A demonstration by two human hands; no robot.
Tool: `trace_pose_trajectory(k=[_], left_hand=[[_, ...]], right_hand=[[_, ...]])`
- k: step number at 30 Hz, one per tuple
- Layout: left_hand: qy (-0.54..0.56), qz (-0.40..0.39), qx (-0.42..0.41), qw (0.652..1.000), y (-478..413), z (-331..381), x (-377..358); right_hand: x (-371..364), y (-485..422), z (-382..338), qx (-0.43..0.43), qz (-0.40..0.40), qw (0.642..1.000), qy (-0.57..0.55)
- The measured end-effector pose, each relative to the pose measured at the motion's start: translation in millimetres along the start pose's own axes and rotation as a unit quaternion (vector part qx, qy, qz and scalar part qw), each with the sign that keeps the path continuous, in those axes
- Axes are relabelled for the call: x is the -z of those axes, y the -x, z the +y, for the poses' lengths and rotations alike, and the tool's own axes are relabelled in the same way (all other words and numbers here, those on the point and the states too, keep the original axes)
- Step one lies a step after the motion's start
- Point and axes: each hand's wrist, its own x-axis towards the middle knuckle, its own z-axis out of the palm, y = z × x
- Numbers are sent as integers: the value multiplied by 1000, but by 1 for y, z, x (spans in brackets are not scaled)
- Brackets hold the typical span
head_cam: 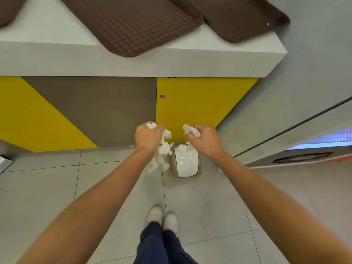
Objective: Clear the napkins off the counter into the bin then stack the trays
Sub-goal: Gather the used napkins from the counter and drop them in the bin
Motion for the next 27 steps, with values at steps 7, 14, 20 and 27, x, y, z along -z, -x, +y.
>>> trace_pose_trajectory(k=[7, 14, 20, 27], left_hand=[[-20, -35, 35, 999, -34, -28, -28], [-36, -59, 77, 995, -67, -84, -60], [-31, -46, 137, 989, -86, -138, -93], [-27, -26, 180, 983, -114, -202, -133]], right_hand=[[-26, -16, 44, -61, 1, 998, -23], [-53, -26, 104, -141, -8, 990, -29], [-77, -31, 162, -197, 2, 978, -61], [-133, -43, 245, -242, -36, 966, -86]])
